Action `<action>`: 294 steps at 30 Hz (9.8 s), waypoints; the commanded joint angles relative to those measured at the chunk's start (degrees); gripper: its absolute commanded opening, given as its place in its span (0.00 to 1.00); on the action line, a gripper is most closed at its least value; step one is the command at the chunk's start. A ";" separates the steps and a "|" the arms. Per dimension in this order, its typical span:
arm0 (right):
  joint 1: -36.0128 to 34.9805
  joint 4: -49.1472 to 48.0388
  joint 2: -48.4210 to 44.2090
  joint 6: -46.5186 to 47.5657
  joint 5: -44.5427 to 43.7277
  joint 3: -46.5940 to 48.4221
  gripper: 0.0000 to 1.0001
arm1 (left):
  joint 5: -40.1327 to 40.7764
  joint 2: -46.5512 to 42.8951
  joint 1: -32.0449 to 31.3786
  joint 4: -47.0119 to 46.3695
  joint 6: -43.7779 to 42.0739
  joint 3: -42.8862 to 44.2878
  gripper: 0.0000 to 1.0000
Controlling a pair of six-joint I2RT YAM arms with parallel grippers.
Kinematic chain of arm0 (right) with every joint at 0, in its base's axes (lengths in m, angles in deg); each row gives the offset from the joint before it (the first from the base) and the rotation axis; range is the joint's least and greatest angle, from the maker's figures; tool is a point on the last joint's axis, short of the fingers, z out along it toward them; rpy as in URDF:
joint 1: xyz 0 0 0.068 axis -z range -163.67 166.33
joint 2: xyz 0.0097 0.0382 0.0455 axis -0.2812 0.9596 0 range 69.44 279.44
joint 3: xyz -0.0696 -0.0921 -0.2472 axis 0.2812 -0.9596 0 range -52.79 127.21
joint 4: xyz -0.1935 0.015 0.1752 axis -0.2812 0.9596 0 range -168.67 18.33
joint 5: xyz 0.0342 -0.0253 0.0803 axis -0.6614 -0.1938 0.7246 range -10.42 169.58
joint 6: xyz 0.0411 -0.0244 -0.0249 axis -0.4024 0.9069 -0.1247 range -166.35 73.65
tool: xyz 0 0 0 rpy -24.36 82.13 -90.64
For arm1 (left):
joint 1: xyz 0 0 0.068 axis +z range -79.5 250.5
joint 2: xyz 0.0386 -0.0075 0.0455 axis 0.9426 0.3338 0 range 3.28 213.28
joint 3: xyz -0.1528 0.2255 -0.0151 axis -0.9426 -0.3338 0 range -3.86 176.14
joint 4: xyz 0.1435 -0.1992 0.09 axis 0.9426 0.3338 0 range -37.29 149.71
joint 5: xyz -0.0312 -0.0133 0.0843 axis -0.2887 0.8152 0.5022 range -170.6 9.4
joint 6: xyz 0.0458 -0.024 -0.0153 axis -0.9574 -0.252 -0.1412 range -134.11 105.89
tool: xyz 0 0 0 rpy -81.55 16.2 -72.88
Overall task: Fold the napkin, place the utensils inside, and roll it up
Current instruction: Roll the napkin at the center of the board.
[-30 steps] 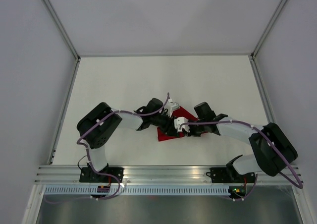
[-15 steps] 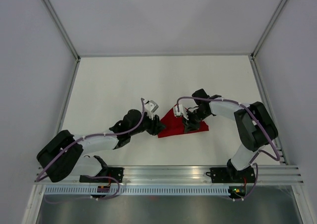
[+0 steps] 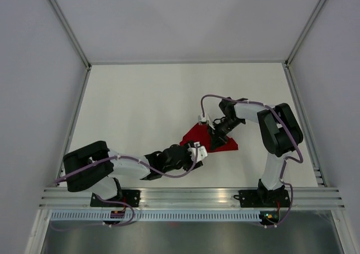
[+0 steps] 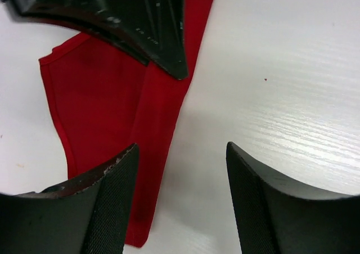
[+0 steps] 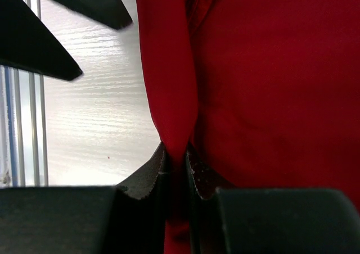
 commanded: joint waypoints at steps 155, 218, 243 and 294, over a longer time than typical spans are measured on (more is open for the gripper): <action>0.34 6.07 7.49 4.58 -6.39 1.51 0.02 | 3.45 23.08 -2.14 3.22 -17.17 12.94 0.38; 5.89 -33.29 -43.39 -9.22 -9.36 -32.67 0.69 | -44.98 35.39 21.32 48.14 15.79 36.57 0.02; -14.78 -44.20 -40.07 -9.92 -25.10 -40.50 0.64 | -53.85 43.04 25.02 57.37 18.43 45.54 0.05; -1.15 4.58 -2.72 7.57 -6.74 -5.26 0.11 | 1.15 0.24 11.23 12.55 12.20 11.35 0.59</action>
